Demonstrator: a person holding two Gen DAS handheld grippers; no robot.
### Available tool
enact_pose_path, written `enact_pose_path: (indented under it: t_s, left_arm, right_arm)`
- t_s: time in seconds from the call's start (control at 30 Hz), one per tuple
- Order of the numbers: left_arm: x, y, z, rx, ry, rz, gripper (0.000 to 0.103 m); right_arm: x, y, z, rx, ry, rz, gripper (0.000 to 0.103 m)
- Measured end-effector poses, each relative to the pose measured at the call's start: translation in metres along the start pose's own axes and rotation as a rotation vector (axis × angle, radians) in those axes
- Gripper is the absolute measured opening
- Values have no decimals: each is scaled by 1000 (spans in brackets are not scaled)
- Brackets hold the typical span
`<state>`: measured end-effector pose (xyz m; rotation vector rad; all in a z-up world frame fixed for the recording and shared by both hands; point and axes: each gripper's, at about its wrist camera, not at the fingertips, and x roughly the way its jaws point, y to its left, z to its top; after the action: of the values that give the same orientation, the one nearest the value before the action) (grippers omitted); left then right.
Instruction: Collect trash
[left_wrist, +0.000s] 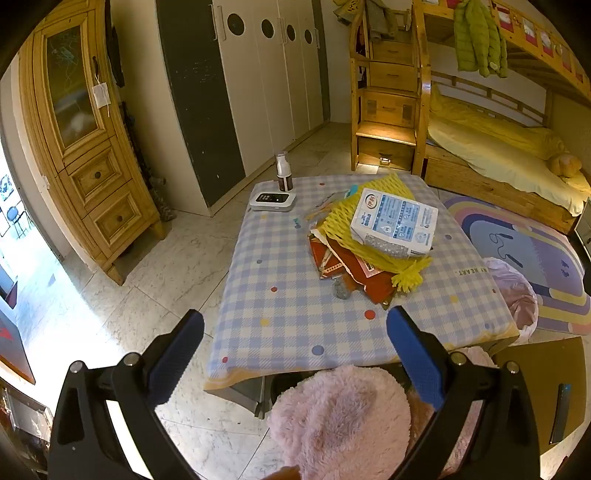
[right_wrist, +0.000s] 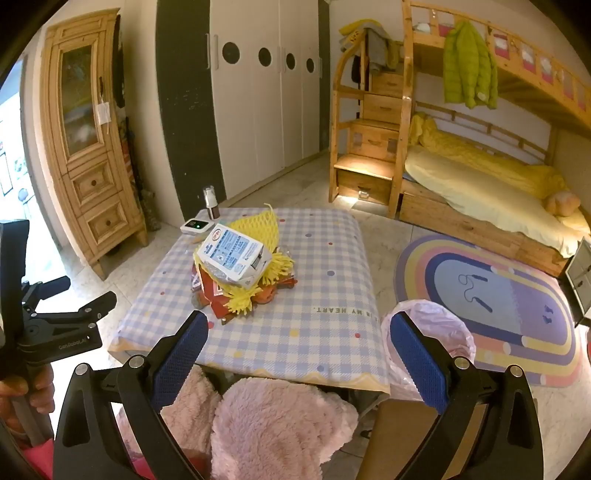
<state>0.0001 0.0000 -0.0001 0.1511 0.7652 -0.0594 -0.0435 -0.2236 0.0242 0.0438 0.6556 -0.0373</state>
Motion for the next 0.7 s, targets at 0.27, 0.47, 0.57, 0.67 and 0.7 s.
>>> enact_pose_path:
  t_s: [0.27, 0.47, 0.57, 0.67, 0.7]
  left_arm:
    - [0, 0, 0, 0, 1, -1, 96]
    - [0, 0, 0, 0, 0, 0, 96]
    - [1, 0, 0, 1, 1, 0, 96]
    - [0, 0, 0, 1, 1, 0, 96]
    - [1, 0, 0, 2, 1, -1, 96]
  right_arm:
    - [-1, -1, 0, 0, 0, -1, 98]
    - [-1, 0, 1, 0, 0, 0, 98]
    - [-1, 0, 1, 0, 0, 0, 98]
    - [-1, 0, 1, 0, 0, -1, 98]
    - [-2, 0, 1, 0, 0, -2, 98]
